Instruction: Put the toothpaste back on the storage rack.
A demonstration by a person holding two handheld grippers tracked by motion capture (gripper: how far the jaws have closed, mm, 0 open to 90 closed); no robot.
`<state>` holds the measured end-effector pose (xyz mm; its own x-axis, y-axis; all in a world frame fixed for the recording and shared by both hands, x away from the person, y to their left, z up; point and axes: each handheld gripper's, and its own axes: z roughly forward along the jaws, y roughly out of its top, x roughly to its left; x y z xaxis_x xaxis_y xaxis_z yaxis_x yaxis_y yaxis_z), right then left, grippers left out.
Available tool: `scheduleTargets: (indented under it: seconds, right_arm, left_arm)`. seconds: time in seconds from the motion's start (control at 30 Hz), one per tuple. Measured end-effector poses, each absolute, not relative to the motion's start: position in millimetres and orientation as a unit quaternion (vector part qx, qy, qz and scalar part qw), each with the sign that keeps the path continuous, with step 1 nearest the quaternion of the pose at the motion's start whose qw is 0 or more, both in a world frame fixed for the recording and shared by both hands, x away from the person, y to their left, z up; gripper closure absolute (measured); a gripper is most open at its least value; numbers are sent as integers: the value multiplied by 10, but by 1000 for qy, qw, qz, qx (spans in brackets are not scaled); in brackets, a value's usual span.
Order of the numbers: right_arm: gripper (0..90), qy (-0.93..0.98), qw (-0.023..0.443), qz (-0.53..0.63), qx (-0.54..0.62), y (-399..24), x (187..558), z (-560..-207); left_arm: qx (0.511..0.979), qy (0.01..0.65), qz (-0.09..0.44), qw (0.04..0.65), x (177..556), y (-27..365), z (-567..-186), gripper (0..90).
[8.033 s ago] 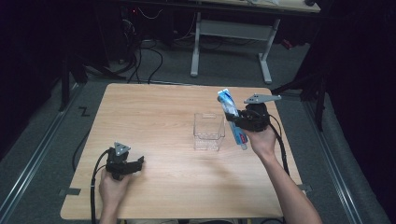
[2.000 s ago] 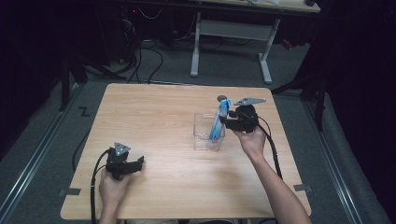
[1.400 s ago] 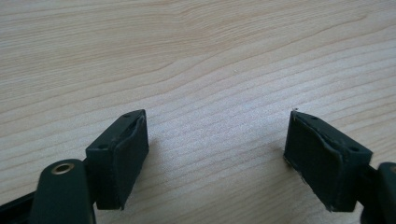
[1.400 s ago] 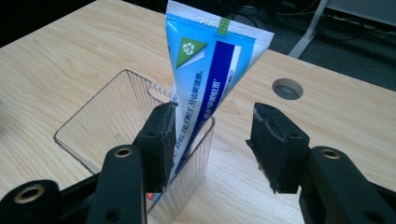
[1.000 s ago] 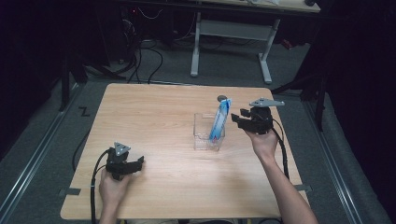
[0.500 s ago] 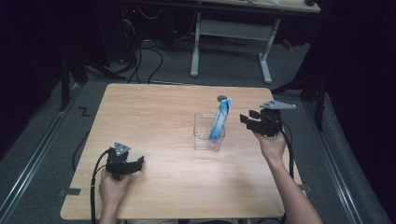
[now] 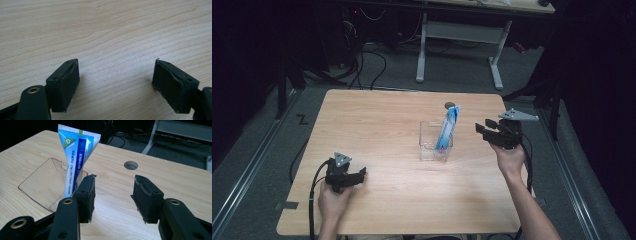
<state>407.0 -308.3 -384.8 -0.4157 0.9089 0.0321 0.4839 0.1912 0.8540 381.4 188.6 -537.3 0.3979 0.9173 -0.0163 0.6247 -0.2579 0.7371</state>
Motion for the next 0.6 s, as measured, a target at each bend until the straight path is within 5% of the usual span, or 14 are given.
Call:
scheduleTargets:
  seconds: [0.6]
  right_arm:
    - [533, 714, 266, 427, 487, -3304, 3913, -3872]
  left_arm:
    - [763, 505, 215, 341, 3814, 1886, -5373, 218]
